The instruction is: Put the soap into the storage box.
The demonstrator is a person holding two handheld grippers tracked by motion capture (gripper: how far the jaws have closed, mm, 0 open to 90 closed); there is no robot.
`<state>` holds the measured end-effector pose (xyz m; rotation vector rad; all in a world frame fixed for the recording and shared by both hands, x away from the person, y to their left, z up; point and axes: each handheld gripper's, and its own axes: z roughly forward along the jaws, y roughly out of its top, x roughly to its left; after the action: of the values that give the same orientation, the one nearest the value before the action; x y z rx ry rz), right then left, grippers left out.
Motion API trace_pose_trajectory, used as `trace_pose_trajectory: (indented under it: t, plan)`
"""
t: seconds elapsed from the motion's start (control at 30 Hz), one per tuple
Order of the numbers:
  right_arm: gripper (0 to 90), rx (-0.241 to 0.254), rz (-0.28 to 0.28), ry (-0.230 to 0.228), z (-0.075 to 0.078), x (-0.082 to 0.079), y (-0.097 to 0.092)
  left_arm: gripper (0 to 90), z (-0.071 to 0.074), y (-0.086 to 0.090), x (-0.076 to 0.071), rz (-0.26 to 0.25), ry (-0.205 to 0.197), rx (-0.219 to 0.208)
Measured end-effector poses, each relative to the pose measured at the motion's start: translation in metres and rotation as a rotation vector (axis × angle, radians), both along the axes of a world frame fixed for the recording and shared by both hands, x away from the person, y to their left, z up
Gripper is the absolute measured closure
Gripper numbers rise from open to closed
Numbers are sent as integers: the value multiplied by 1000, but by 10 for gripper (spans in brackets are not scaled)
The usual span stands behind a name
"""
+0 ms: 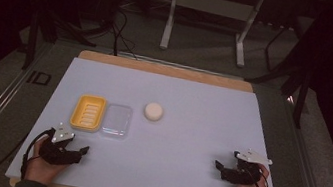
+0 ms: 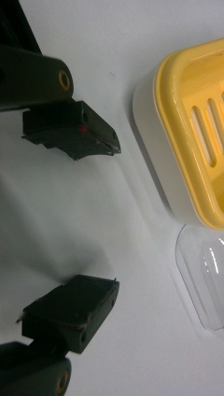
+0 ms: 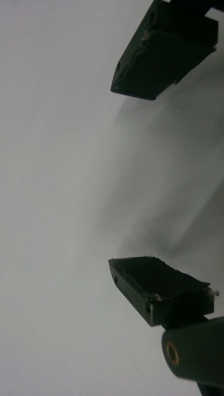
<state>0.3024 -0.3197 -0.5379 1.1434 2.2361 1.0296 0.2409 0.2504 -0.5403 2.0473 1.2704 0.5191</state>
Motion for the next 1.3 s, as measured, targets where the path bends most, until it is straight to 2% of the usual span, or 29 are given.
trace_pose_trajectory:
  t: [0.07,0.13,0.17,0.2,0.37,0.47,0.6,0.77,0.8,1.1,1.3]
  plan:
    - [135,-16,-3,-26,0,-3,2,340,1,-1,-1,-20,-6,-10]
    - [135,-16,-3,-26,0,-3,2,340,2,-2,-1,-26,-10,-2]
    - [136,-22,2,-52,1,-6,2,341,4,-6,-1,-39,-15,11]
    - [136,-20,5,-60,1,-6,2,341,5,-7,-1,-44,-16,6]
    - [140,-15,-3,-71,1,-7,2,344,13,-13,1,-76,-12,4]
    - [142,-24,-15,-89,1,-9,2,344,16,-20,3,-106,-5,25]
    - [142,-9,-23,-104,1,-11,1,347,23,-27,9,-154,-4,68]
    - [143,4,-21,-114,2,-12,-1,358,29,-29,15,-168,-7,73]
    - [142,4,-23,-117,2,-12,-1,368,36,-33,21,-187,-14,76]
    - [143,-2,-19,-115,2,-12,0,378,57,-55,39,-272,-30,137]
    - [142,4,-21,-123,2,-13,0,371,70,-66,54,-302,-29,162]
